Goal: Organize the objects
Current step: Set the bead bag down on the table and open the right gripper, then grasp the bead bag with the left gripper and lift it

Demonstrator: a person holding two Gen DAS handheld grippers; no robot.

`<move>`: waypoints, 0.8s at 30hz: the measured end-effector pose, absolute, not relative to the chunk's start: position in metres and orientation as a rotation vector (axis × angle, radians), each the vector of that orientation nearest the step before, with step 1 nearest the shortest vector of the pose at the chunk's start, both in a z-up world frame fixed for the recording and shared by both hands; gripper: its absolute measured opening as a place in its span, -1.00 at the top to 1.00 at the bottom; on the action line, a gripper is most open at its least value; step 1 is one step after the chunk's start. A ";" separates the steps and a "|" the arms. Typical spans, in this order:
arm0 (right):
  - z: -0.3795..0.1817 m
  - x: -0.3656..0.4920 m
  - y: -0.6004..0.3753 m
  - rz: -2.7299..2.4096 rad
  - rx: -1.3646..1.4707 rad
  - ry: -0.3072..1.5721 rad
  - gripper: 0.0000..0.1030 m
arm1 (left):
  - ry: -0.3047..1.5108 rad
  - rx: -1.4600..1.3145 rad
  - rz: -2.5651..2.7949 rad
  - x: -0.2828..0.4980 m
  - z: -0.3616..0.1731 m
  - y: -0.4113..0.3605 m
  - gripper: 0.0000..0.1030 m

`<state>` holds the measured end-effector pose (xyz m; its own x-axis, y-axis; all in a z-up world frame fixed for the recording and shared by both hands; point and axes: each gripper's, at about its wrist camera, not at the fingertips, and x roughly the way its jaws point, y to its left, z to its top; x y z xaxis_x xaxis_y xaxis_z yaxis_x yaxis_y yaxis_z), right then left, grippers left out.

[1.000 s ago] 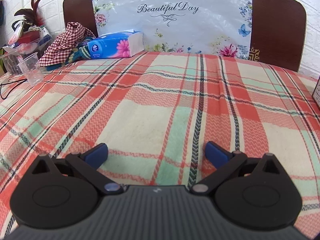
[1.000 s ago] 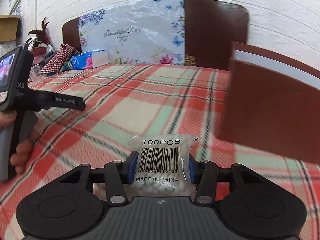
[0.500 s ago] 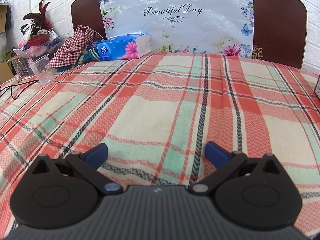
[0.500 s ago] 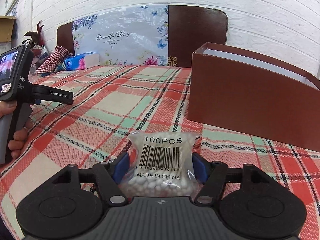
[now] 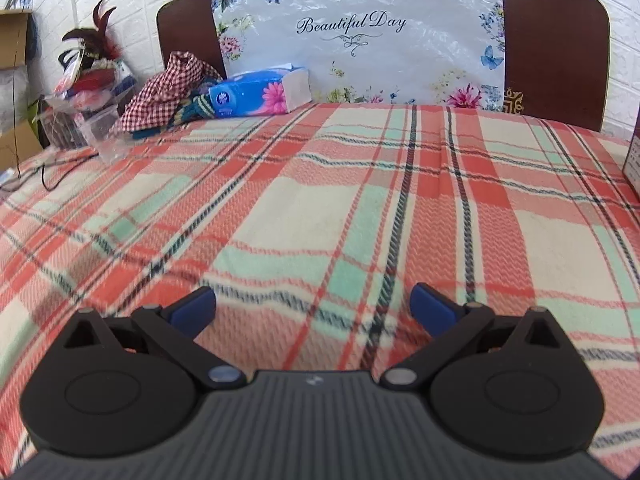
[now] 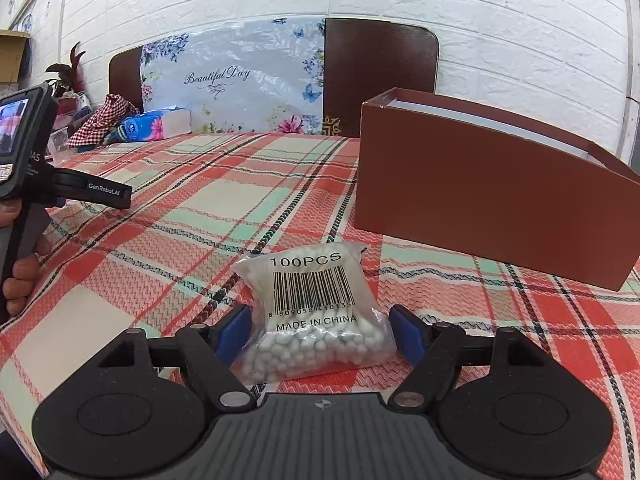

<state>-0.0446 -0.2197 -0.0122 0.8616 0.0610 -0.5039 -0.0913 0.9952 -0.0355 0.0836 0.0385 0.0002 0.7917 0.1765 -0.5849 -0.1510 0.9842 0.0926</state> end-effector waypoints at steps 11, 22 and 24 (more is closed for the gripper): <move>-0.013 -0.046 -0.223 0.092 -0.054 0.515 -0.46 | 0.707 -0.055 -0.076 0.024 0.008 0.002 -1.00; -0.017 -0.064 -0.226 0.121 -0.074 0.495 -0.49 | 0.907 -0.193 -0.510 0.023 0.022 -0.093 -0.82; -0.016 -0.064 -0.227 0.138 -0.074 0.495 -0.34 | 0.886 -0.130 -0.523 0.021 0.021 -0.110 -0.36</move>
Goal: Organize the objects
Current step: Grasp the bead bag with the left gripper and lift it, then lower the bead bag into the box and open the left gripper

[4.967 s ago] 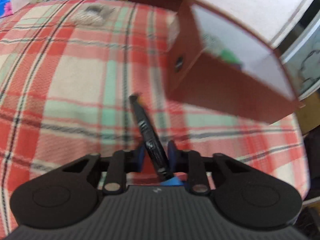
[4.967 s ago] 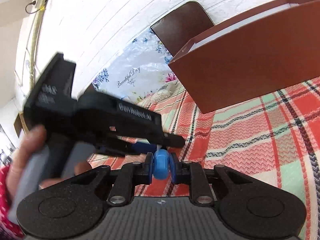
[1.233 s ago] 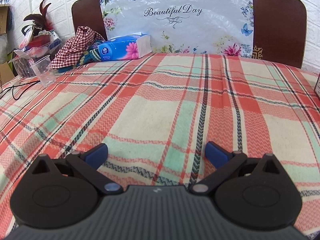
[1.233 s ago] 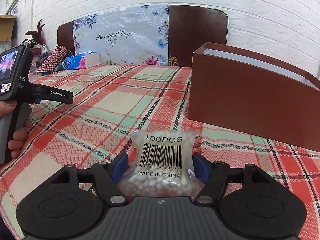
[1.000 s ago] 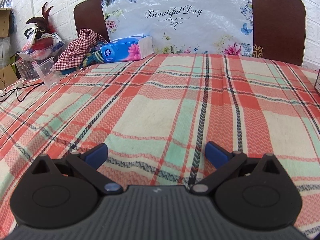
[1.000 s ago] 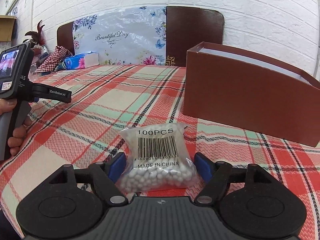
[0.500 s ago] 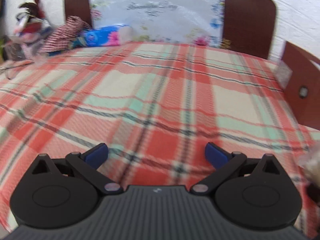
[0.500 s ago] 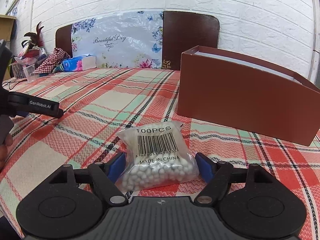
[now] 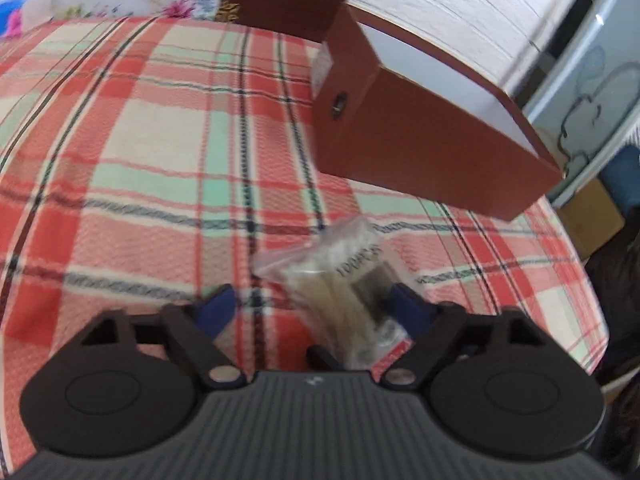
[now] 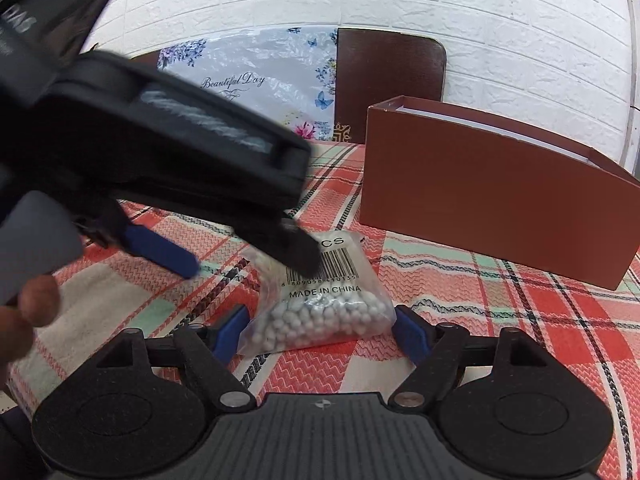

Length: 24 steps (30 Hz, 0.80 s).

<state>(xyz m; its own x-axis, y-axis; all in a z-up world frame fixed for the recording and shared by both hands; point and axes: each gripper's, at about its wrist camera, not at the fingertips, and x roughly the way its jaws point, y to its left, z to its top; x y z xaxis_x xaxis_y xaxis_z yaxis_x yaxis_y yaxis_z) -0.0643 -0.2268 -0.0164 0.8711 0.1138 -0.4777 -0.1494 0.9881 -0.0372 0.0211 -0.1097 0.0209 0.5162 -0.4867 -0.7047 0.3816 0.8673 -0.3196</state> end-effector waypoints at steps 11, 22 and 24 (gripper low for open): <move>0.015 -0.091 -0.257 0.034 -0.057 0.211 0.08 | 0.672 -0.073 -0.690 0.008 0.099 -0.168 -0.01; 0.052 0.008 -0.357 -0.252 -0.045 0.101 -0.07 | 0.537 0.060 -0.702 0.072 0.120 -0.306 -0.25; 0.041 0.029 -0.370 -0.312 -0.021 0.138 -0.26 | 0.555 0.053 -0.676 0.079 0.112 -0.309 -0.29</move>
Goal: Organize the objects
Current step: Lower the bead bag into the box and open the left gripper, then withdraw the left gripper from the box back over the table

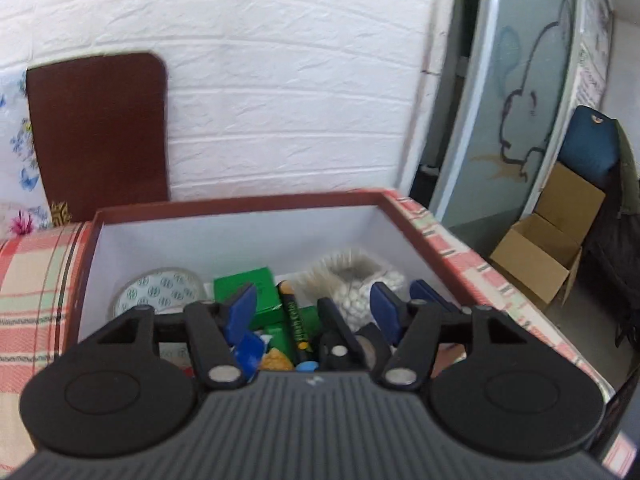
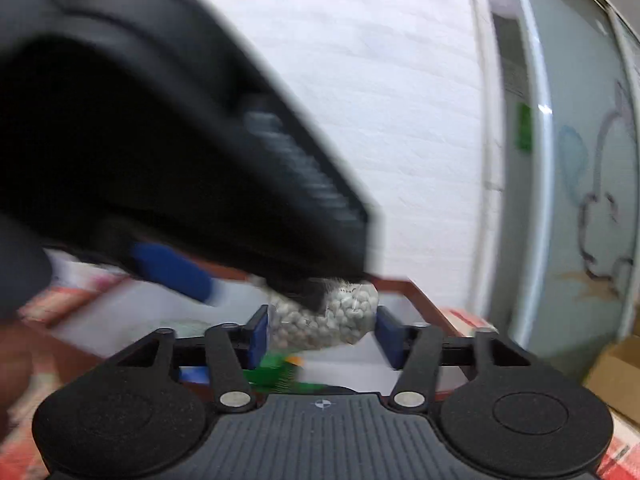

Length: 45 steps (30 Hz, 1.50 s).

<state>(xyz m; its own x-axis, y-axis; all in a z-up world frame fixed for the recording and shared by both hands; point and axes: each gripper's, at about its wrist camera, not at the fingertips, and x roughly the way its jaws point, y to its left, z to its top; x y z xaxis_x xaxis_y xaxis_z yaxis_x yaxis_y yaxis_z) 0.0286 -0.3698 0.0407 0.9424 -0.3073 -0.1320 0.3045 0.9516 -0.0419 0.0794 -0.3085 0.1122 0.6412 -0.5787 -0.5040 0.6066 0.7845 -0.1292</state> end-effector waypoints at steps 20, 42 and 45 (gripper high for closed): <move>0.033 0.006 -0.360 -0.304 0.007 0.055 -0.76 | 0.544 0.094 -0.542 0.035 0.115 -0.267 -0.68; -0.007 -0.006 -0.248 -0.096 -0.031 0.610 -0.76 | 0.731 0.064 -0.220 0.026 0.038 -0.088 -0.72; -0.009 0.000 -0.244 -0.108 -0.035 0.615 -0.79 | 0.744 0.054 -0.199 0.033 0.028 -0.076 -0.72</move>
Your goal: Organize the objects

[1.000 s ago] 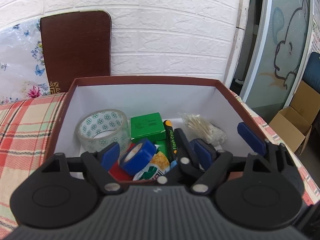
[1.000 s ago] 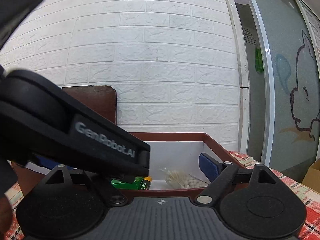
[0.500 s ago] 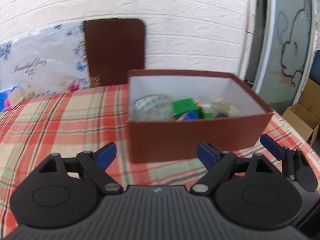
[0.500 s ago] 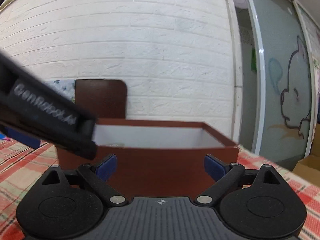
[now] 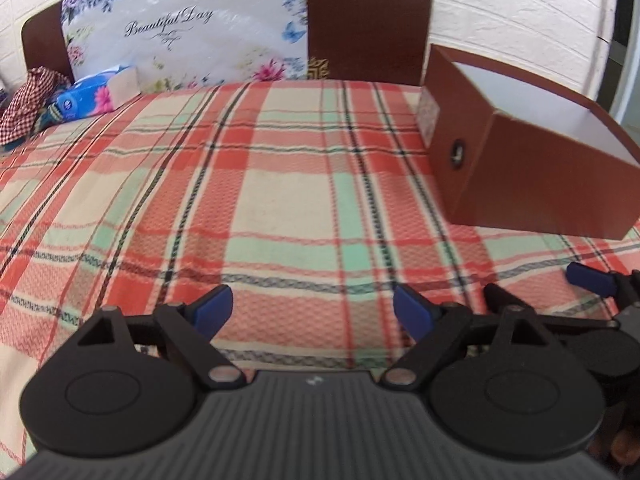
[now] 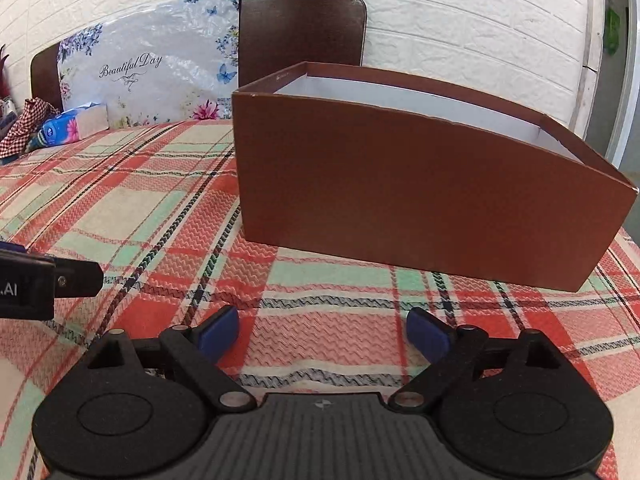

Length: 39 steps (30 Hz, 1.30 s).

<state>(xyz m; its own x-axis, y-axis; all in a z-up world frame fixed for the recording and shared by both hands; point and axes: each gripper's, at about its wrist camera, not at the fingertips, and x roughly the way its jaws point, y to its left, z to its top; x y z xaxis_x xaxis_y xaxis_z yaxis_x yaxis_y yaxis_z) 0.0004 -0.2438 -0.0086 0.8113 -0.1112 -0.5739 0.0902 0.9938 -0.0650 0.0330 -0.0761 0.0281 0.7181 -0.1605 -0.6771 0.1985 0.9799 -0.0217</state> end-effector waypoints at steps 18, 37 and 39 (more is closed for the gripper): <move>-0.010 0.067 -0.221 -0.056 -0.019 0.654 -0.99 | 0.657 0.083 -0.129 0.083 -0.003 -0.053 -0.97; -0.003 -0.009 -0.225 -0.164 0.086 0.626 -0.93 | 0.654 0.089 -0.145 0.081 -0.003 -0.052 -1.00; 0.000 -0.027 -0.224 -0.162 0.095 0.623 -0.93 | 0.667 0.100 -0.141 0.080 -0.001 -0.053 -1.00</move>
